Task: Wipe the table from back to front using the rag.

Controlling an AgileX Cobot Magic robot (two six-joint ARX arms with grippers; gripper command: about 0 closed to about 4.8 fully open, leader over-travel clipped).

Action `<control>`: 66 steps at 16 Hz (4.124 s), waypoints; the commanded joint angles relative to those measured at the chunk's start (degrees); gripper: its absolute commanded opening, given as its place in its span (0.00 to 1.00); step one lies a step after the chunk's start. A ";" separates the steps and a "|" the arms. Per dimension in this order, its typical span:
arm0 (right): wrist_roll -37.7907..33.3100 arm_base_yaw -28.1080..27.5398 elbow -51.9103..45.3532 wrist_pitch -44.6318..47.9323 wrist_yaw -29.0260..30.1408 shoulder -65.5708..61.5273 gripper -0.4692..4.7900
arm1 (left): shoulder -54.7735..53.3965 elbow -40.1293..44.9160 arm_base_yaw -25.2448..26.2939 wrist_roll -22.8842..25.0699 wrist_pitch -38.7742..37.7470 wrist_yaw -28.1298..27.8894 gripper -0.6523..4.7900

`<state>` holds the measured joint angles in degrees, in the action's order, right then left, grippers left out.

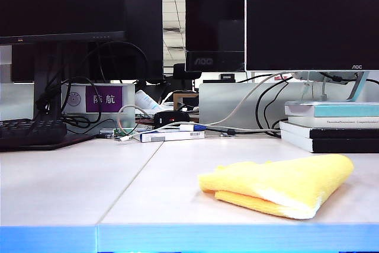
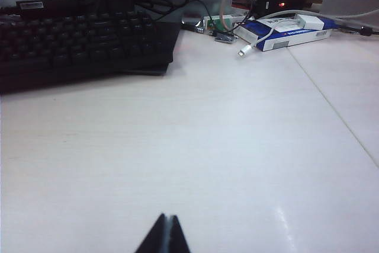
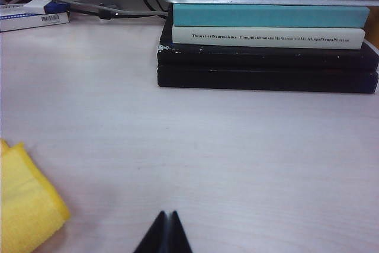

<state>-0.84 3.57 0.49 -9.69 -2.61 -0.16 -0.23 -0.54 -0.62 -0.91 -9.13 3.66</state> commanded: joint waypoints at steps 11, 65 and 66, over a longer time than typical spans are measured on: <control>-9.40 -0.02 11.74 1.70 -10.34 0.02 0.09 | -2.38 -11.30 -0.07 -5.57 1.05 -3.04 0.11; -20.13 42.45 40.30 -14.27 -5.38 -83.93 0.08 | -60.17 -75.08 -38.53 4.81 -25.53 6.64 0.11; -20.65 43.71 40.30 -14.03 -5.42 -83.95 0.08 | -60.17 -75.08 -38.53 4.81 -25.53 6.64 0.11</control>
<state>-20.73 46.57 41.43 -20.69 -9.91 -83.68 -60.53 -75.20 -39.09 4.03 -35.05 10.31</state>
